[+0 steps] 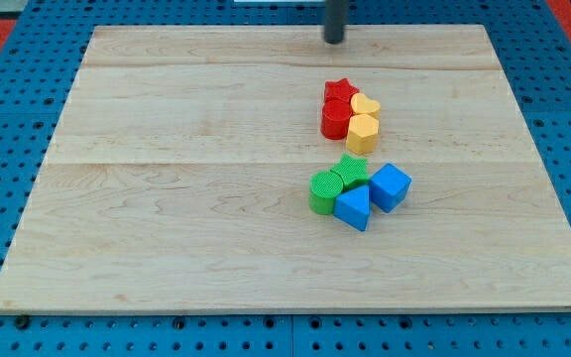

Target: Push the blue cube to the center right

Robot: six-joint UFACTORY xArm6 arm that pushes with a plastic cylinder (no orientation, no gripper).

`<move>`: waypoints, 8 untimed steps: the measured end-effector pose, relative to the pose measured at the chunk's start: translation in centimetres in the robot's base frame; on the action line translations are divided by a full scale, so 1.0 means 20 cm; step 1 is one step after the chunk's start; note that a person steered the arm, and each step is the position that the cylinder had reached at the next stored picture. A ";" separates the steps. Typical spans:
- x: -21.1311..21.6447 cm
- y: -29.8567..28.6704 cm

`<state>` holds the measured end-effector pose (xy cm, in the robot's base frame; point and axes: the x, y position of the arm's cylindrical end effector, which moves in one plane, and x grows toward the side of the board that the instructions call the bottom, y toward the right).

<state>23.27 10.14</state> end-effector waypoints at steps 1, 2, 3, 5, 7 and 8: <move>0.21 0.35; 0.56 0.54; 0.98 0.51; 1.46 0.07; 1.16 -0.20; 1.20 0.11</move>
<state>47.29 12.39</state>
